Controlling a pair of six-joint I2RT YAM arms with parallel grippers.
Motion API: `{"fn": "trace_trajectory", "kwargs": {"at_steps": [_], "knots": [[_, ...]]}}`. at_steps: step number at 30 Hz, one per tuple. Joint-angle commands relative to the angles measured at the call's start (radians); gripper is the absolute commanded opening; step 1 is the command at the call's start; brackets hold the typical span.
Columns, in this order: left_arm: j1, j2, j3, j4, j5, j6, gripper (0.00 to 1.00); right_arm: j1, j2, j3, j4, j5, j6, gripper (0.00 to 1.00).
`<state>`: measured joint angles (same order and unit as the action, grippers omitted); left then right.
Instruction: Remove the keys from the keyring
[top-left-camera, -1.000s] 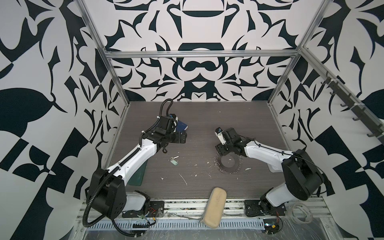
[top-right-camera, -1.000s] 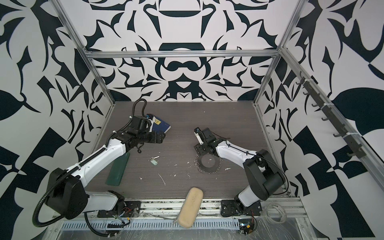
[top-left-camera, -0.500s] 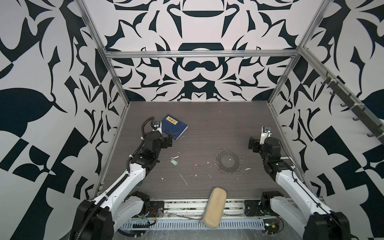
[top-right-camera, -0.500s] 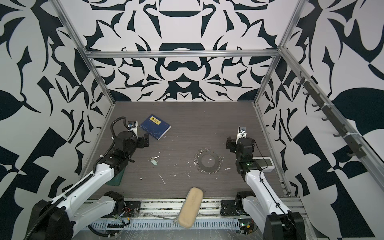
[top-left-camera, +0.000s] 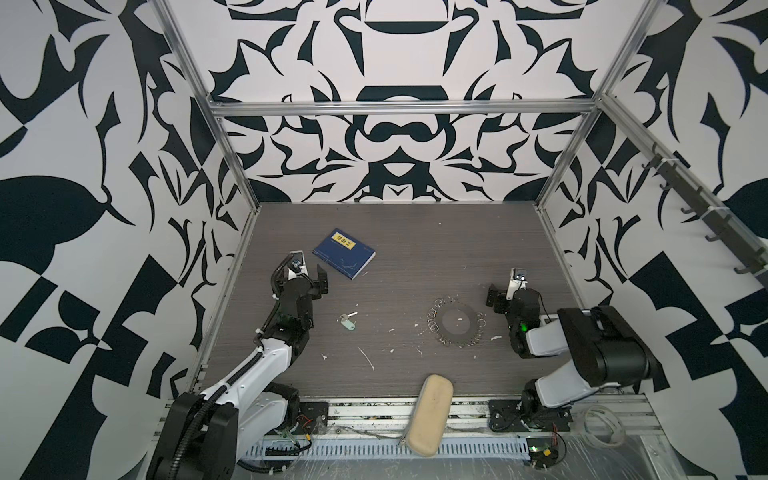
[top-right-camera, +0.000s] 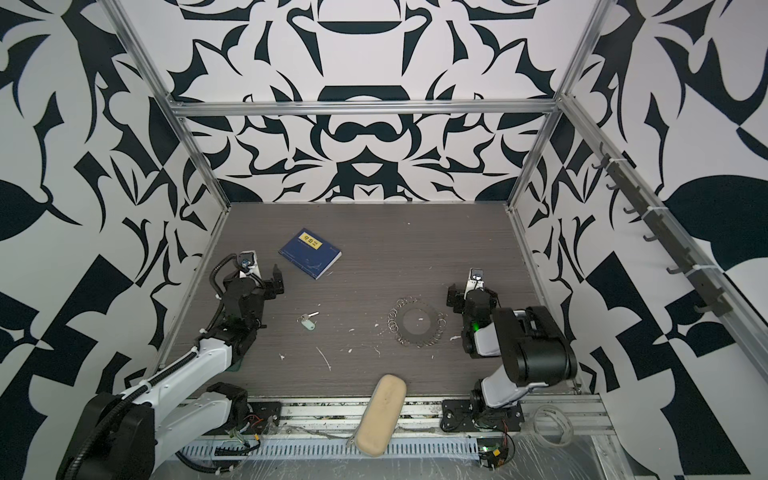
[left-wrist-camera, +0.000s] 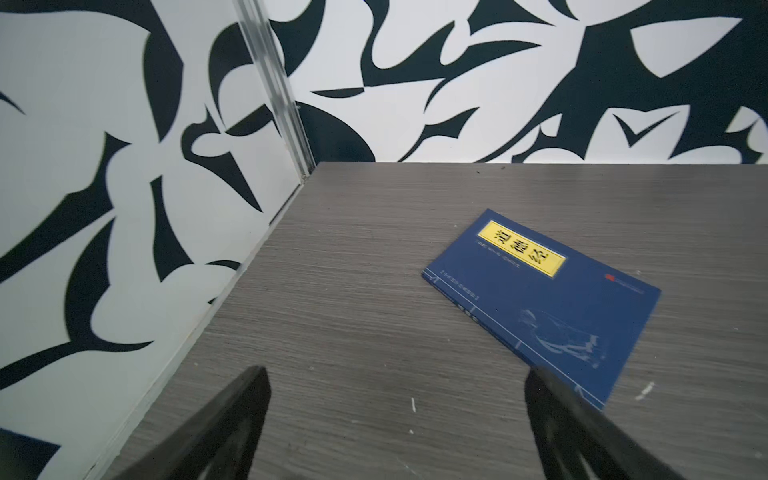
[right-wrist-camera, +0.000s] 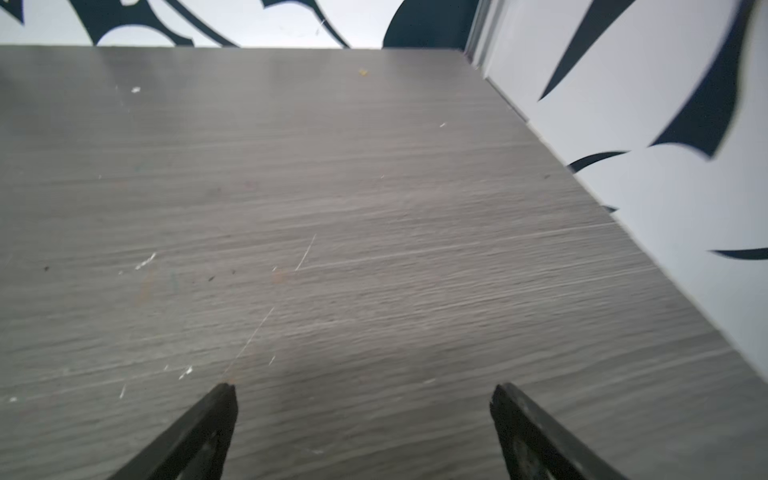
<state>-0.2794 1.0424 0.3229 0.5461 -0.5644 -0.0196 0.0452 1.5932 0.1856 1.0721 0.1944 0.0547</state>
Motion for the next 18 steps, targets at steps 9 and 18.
{"fn": "trace_trajectory", "kwargs": {"at_steps": [9,18], "knots": [[0.069,0.314,-0.149,0.597,-0.002,0.063,0.99,-0.002,-0.043,0.152,-0.134,-0.084,-0.019,1.0],[0.137,0.504,-0.124,0.735,0.066,0.039,0.99,-0.001,-0.044,0.155,-0.14,-0.089,-0.02,1.0]]}}
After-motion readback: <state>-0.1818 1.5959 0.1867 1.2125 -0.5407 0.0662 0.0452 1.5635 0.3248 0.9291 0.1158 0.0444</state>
